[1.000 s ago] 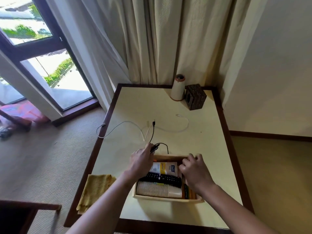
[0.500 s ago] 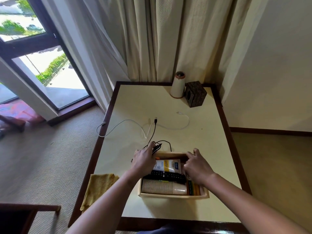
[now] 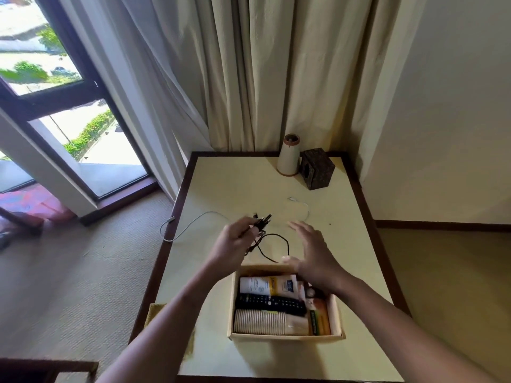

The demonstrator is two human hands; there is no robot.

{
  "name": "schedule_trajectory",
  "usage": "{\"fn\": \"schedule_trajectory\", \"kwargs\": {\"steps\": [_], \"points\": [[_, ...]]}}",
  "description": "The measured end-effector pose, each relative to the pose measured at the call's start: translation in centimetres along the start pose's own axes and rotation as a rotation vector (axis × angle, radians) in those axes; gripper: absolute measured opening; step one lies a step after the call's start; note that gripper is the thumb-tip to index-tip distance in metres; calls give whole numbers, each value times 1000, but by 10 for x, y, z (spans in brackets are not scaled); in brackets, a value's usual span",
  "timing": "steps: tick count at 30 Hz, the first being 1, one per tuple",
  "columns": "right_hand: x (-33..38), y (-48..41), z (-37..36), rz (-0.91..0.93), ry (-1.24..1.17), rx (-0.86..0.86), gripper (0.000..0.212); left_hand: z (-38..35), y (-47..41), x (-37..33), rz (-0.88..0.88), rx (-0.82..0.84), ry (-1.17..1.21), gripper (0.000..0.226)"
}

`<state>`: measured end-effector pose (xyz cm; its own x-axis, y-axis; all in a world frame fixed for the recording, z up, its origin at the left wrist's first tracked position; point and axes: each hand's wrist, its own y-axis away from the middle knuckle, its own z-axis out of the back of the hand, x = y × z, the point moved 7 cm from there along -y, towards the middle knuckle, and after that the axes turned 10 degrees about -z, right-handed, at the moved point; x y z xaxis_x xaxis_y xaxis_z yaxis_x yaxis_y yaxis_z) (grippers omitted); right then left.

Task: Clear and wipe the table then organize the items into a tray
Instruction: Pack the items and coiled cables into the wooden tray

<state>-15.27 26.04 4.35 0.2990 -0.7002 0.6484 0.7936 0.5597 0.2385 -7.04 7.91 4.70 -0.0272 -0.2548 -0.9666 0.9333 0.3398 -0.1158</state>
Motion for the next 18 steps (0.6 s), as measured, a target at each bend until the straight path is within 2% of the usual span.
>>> {"fn": "schedule_trajectory", "kwargs": {"steps": [2,4,5,8,12,13,14,16,17,18], "points": [[17,-5,-4,26,-8,84,101,2,-11,-40,-65,29,133,14],[35,-10,-4,66,29,84,103,6,-23,-75,-103,27,279,19],[43,-14,0,78,39,21,99,7,-28,-91,-106,27,351,23],[61,-21,17,94,41,-133,90,10,-43,-120,-62,47,549,18],[79,-13,37,125,-57,-38,115,3,-48,-131,47,234,684,14],[82,-10,41,150,-30,-37,111,1,-47,-131,68,280,662,17],[84,-9,43,182,-41,-19,95,0,-46,-131,87,319,634,22],[91,-8,48,255,-241,31,33,2,-46,-128,105,342,579,20],[90,-10,51,245,-386,57,10,6,-46,-126,99,317,529,16],[87,-12,57,213,-495,48,16,13,-48,-122,89,257,443,18]]}}
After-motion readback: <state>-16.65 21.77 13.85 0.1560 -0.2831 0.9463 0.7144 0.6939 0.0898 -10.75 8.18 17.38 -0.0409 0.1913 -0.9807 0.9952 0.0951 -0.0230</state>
